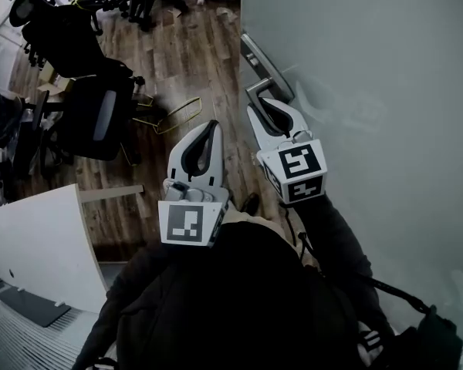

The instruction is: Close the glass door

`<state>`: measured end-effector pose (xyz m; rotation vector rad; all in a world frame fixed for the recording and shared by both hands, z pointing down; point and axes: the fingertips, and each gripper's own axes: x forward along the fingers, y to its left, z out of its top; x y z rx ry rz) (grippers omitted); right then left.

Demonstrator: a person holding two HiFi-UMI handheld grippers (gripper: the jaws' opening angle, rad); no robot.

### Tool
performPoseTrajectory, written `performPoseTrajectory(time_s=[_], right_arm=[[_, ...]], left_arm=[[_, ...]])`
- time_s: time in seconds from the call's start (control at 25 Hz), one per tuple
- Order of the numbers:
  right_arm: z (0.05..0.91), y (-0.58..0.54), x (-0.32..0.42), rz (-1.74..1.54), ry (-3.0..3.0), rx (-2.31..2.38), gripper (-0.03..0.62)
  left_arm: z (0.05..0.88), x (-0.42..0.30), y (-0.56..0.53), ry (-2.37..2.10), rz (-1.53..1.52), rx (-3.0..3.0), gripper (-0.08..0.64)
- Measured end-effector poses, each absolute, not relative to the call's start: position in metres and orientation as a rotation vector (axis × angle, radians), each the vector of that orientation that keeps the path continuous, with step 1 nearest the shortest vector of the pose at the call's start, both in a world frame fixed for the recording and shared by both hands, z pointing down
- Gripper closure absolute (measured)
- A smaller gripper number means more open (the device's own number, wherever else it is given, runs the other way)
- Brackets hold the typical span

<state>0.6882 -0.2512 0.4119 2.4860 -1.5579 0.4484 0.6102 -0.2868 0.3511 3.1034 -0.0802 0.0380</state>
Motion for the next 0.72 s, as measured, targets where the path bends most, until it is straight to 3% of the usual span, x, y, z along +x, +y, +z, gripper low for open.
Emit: performPoseTrajectory(time_s=[0.72], right_arm=[[0.419,-0.295,0.572,0.435,-1.728,2.366,0.526]], left_arm=[[0.358,0.505,-0.335,-0.187,0.01,3.083,0.563]])
